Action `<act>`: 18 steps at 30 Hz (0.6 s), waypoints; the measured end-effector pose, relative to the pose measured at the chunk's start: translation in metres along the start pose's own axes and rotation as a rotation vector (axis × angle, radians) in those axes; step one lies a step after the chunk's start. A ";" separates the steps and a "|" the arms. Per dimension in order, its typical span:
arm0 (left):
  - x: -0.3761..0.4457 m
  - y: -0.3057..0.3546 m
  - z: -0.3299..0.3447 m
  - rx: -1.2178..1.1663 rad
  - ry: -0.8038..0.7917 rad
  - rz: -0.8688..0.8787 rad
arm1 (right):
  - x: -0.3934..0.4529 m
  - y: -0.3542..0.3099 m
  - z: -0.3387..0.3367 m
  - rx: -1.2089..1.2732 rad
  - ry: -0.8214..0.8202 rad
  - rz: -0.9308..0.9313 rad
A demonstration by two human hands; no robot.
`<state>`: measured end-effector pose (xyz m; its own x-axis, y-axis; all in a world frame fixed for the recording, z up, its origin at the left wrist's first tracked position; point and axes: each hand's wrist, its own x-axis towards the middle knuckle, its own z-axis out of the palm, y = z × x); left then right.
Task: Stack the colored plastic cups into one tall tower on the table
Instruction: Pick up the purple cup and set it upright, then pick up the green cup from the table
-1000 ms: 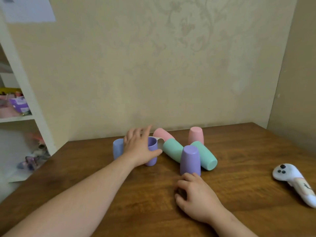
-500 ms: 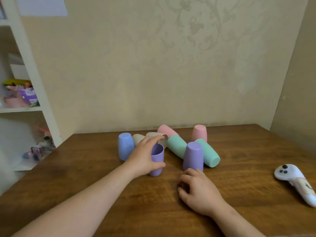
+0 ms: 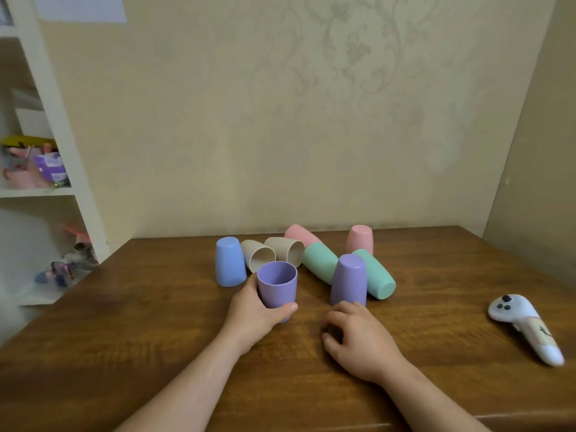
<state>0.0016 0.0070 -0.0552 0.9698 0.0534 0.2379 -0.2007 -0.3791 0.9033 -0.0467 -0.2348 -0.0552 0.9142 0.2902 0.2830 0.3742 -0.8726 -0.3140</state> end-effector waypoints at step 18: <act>0.005 0.005 0.001 0.033 -0.041 0.000 | 0.058 0.072 -0.078 0.274 0.305 0.664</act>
<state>0.0058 0.0049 -0.0498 0.9748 0.0153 0.2226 -0.1969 -0.4098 0.8907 0.0215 -0.3116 0.0090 0.8919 -0.4142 0.1813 -0.1749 -0.6859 -0.7064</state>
